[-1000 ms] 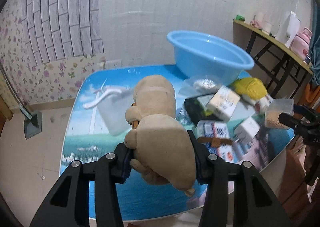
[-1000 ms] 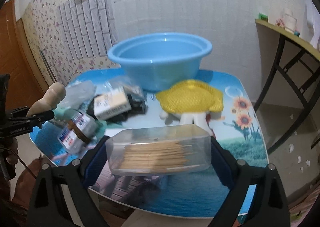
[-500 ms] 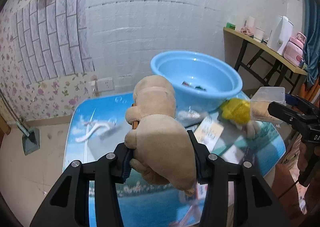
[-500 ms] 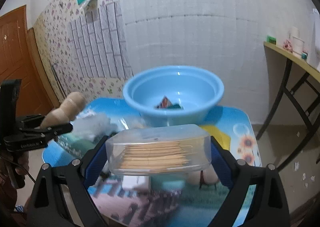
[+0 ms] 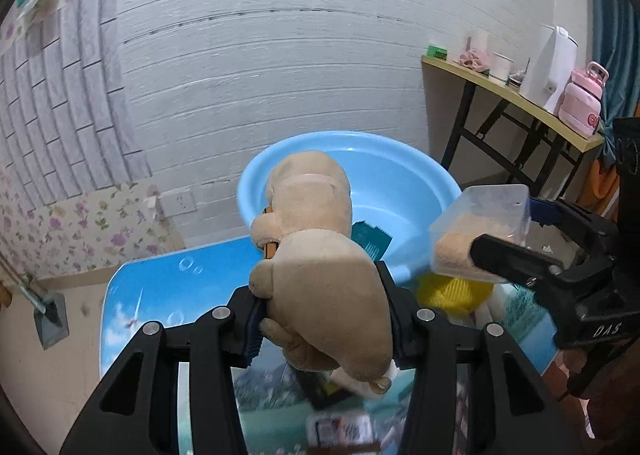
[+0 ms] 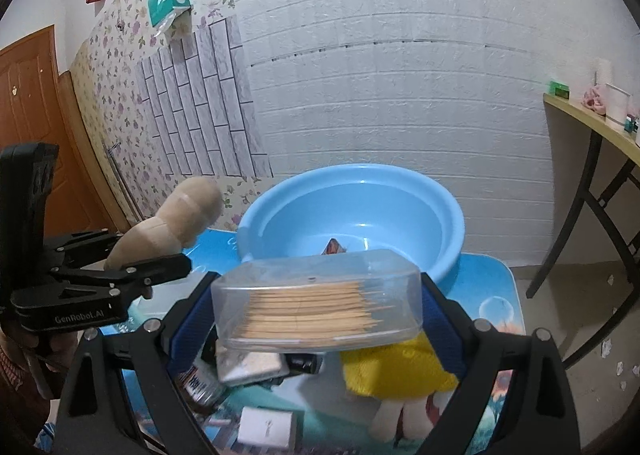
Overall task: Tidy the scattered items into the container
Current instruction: 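Carry both items over the blue basin and release them inside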
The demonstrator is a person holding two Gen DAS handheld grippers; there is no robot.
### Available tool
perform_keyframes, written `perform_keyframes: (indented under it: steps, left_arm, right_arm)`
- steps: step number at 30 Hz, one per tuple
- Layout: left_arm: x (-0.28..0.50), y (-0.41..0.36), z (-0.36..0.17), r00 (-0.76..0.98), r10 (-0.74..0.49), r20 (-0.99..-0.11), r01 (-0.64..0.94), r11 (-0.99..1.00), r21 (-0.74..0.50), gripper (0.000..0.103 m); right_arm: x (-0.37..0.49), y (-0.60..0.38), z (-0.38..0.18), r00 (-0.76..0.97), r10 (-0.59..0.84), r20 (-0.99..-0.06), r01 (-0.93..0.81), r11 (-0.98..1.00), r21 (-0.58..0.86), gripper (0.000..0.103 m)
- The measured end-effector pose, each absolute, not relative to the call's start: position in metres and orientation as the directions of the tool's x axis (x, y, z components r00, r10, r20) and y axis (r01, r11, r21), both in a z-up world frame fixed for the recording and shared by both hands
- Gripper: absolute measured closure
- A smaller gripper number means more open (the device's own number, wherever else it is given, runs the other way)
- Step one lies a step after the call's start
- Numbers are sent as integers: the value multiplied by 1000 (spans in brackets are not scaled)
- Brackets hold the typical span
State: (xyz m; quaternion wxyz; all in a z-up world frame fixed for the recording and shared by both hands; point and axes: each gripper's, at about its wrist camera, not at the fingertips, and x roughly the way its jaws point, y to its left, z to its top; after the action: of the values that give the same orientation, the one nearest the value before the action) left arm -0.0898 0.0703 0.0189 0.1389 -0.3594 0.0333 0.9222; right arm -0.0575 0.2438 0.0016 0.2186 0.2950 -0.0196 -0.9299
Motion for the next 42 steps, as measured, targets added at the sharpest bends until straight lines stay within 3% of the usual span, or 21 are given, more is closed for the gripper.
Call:
perform_keyframes:
  steps: [19, 22, 27, 33, 42]
  left_arm:
    - [-139, 102, -8, -682, 212, -700, -313, -949, 17, 54]
    - [-138, 98, -9, -684, 221, -695, -313, -950, 5, 48]
    - [-137, 85, -6, -697, 216, -684, -274, -961, -25, 24]
    - [-132, 66, -5, -713, 179, -677, -212, -977, -35, 4]
    - [-117, 49, -10, -746, 190, -638, -219, -975, -35, 0]
  right_arm:
    - [-117, 248, -27, -714, -406, -570, 372, -910, 181, 9]
    - [-118, 249, -32, -706, -409, -578, 370, -909, 191, 9]
    - [-118, 250, -33, -705, -417, -574, 372, -906, 202, 9]
    - [-117, 246, -31, -701, -427, -571, 378, -901, 211, 9]
    - [-107, 236, -23, -720, -404, -564, 381, -910, 166, 8]
